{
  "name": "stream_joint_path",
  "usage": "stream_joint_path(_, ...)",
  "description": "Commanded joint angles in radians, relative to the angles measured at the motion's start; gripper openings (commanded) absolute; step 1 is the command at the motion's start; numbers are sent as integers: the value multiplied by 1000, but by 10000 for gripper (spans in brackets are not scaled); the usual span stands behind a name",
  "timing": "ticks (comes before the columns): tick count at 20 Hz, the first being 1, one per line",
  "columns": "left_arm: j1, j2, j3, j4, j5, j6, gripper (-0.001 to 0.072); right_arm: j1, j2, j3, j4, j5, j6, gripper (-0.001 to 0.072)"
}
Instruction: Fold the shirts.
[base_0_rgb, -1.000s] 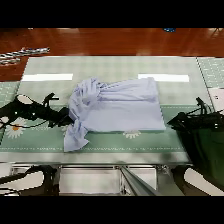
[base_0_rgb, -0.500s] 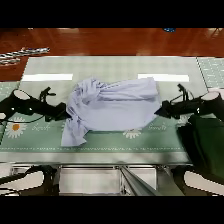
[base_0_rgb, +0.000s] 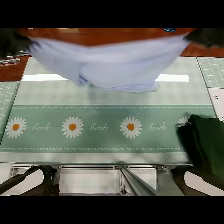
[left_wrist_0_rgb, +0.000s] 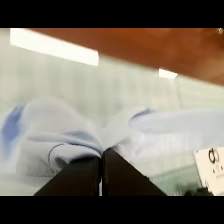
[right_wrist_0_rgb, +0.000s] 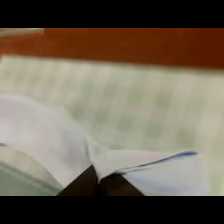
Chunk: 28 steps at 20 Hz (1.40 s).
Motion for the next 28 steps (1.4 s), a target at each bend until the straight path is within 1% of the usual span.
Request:
stream_joint_path(1, 18, 73, 309, -27, -1, -1, 23, 2, 99, 226, -51, 3, 30, 21)
stream_joint_path(4, 18, 158, 421, 10, -8, 0, 23, 2, 238, 226, -181, 24, 30, 21)
stream_joint_path(6, 18, 240, 425, 77, -52, 0, 23, 2, 326, 226, -285, 59, 47, 21)
stream_joint_path(8, 18, 325, 425, 243, -144, -23, 23, 2, 401, 226, -350, 104, 66, 21)
stream_joint_path(9, 18, 364, 425, 315, -169, -27, 23, 2, 435, 226, -377, 131, 77, 21)
stream_joint_path(11, 9, 444, 425, 454, -171, -58, 23, 2, 485, 226, -409, 174, 111, 21)
stream_joint_path(12, 10, 474, 425, 470, -169, -61, 23, 2, 501, 226, -408, 198, 130, 21)
stream_joint_path(15, -21, 498, 400, 454, -208, -60, 23, 2, 509, 223, -394, 288, 155, 21)
stream_joint_path(18, -47, 495, 251, 449, -217, -61, 23, 2, 509, 155, -383, 277, 154, 21)
stream_joint_path(20, -47, 495, 99, 409, -216, -61, 23, 2, 509, 44, -352, 256, 149, 21)
stream_joint_path(22, -47, 478, -68, 357, -186, -58, 23, 2, 500, -106, -328, 190, 131, 21)
stream_joint_path(23, -47, 463, -146, 334, -148, -40, 23, 2, 484, -180, -315, 156, 117, 21)
stream_joint_path(26, -65, 369, -345, 309, 35, -29, 23, 2, 355, -359, -266, 13, 57, 21)
stream_joint_path(28, -103, 253, -399, 297, 156, 3, 23, 2, 205, -381, -249, -77, 24, 21)
